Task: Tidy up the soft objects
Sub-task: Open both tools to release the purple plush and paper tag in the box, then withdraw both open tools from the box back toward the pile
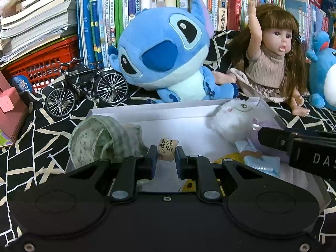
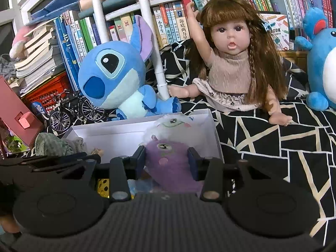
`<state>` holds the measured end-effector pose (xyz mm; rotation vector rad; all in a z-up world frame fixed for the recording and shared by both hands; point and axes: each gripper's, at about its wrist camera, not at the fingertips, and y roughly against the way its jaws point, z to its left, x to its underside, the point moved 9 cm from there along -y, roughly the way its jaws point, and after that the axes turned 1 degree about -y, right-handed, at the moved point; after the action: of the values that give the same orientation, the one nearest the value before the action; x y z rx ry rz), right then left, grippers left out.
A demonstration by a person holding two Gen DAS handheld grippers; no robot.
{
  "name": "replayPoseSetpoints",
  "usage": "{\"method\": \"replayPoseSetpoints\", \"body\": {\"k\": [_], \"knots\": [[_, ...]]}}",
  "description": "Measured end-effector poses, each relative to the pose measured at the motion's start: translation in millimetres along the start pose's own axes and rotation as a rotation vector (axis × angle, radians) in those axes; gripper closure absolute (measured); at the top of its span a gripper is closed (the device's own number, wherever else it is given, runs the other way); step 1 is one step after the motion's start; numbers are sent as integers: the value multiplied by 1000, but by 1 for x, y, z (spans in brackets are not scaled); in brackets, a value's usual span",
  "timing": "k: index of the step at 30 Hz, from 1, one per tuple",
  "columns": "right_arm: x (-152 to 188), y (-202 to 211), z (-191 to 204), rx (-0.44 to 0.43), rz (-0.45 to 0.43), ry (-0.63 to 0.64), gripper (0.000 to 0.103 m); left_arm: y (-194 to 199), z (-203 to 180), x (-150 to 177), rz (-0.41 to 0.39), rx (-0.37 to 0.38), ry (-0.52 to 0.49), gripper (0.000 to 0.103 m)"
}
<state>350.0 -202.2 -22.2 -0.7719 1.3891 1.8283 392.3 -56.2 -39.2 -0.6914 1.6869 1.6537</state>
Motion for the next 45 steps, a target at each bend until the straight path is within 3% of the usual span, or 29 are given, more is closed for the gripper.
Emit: {"method": "replayPoseSetpoints", "body": {"k": [11, 18, 26, 28, 30, 45], "knots": [[2, 6, 0, -30, -3, -25, 52, 2, -1, 2, 9, 18, -6, 81], [7, 17, 0, -56, -6, -18, 37, 22, -3, 1, 4, 39, -5, 57], [7, 42, 0, -95, -41, -9, 30, 55, -8, -1, -47, 82, -26, 38], [7, 49, 0, -102, -53, -5, 27, 63, -7, -1, -56, 99, -17, 27], [8, 57, 0, -110, -65, 2, 25, 71, -6, -1, -66, 105, -9, 22], [27, 110, -4, -104, -138, 83, 11, 124, 3, 28, -120, 151, -20, 16]]}}
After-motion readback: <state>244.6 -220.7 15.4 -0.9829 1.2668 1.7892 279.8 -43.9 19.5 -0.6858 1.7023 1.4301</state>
